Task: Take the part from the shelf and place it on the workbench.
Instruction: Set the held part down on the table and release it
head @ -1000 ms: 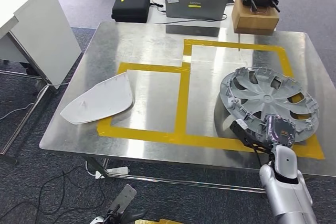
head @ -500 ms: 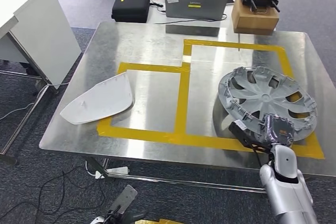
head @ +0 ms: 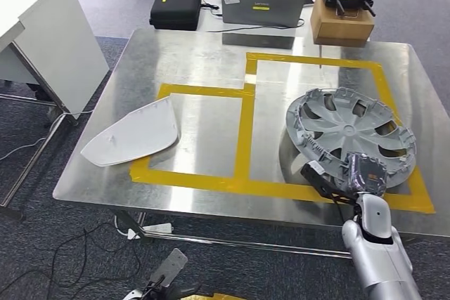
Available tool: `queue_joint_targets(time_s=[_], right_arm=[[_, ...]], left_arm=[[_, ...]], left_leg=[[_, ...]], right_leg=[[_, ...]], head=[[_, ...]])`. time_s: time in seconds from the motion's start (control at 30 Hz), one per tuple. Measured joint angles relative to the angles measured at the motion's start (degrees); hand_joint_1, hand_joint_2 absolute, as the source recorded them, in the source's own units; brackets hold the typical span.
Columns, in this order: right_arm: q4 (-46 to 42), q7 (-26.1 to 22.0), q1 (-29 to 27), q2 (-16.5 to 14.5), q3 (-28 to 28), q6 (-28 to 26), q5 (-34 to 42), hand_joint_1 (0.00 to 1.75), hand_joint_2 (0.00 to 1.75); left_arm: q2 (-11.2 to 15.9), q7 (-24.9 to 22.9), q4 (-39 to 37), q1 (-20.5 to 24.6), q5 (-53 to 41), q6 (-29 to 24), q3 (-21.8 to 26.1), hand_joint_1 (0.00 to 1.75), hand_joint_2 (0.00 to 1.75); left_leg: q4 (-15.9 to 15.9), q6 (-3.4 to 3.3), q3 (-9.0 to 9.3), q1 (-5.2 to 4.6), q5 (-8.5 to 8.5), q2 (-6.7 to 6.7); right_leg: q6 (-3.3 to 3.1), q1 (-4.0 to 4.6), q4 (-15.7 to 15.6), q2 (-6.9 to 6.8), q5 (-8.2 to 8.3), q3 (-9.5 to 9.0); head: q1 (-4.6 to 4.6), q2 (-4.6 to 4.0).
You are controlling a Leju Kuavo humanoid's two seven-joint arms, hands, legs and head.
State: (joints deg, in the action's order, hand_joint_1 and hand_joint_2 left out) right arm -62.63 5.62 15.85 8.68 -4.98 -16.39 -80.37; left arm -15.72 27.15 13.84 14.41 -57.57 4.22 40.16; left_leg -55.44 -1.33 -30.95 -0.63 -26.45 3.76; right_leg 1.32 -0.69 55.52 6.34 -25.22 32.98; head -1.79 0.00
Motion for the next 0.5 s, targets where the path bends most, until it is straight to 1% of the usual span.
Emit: queue_joint_targets(time_s=[0.3,0.5], right_arm=[[0.3,0.0,0.0,0.0,0.0,0.0,0.1,1.62,1.75],[0.2,-0.5,0.0,0.0,0.0,0.0,2.4,1.62,1.75]], left_arm=[[0.0,0.0,0.0,0.0,0.0,0.0,-0.1,0.00,1.75],[0.0,0.0,0.0,0.0,0.3,-0.1,-0.1,0.00,1.75]], left_leg=[[0.0,0.00,0.00,0.00,0.00,0.00],[0.0,0.00,0.00,0.00,0.00,0.00]], right_leg=[[0.00,0.00,0.0,0.00,0.00,0.00],[0.00,0.00,0.0,0.00,0.00,0.00]], head=[[0.00,0.00],[0.00,0.00]])
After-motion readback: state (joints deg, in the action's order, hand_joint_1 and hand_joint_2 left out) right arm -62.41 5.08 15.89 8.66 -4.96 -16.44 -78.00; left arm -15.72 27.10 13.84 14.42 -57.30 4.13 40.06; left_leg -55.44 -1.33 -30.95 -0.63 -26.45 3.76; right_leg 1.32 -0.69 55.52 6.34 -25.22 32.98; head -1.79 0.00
